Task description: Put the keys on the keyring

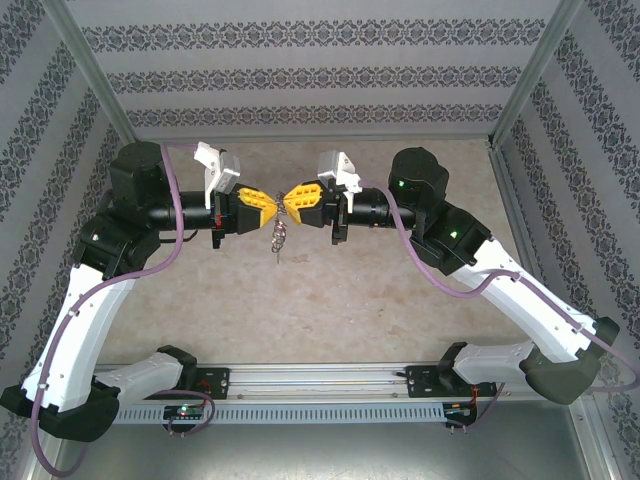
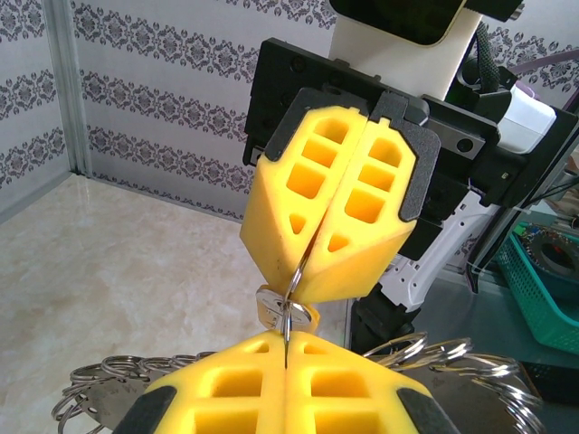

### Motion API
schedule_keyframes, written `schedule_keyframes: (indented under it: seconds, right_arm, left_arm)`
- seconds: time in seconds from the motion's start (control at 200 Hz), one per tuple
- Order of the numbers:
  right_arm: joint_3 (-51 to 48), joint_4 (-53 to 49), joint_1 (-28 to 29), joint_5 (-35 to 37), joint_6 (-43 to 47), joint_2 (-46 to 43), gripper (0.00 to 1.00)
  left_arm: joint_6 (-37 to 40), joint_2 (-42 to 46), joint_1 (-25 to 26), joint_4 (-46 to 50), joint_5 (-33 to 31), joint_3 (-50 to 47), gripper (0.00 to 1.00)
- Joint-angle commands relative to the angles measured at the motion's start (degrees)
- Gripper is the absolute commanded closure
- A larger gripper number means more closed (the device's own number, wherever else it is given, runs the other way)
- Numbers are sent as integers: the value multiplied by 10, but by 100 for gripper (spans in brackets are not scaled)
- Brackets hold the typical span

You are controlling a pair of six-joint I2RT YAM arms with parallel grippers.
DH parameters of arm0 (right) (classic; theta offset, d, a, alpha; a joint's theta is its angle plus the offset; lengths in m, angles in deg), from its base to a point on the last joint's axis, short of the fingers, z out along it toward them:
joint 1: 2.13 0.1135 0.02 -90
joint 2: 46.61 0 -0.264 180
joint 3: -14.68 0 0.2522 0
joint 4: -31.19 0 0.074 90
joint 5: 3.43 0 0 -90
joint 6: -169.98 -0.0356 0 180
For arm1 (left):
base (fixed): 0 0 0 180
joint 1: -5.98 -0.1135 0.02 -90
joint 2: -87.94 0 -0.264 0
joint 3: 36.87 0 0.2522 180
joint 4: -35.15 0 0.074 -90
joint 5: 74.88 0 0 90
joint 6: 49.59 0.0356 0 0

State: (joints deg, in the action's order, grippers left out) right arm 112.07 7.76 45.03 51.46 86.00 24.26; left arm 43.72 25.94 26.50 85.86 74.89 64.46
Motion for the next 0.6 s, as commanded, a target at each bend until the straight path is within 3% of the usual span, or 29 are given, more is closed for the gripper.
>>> schedule_keyframes:
  seconds: [0.0,0.595]
  right_arm:
    - [6,7,9,13,7,-16,100]
    - [3,9,9,0,-1,-10,100]
  left_arm:
    - [14,5,-4,2,11,17,100]
    - [14,8,-5,-1,9,12,100]
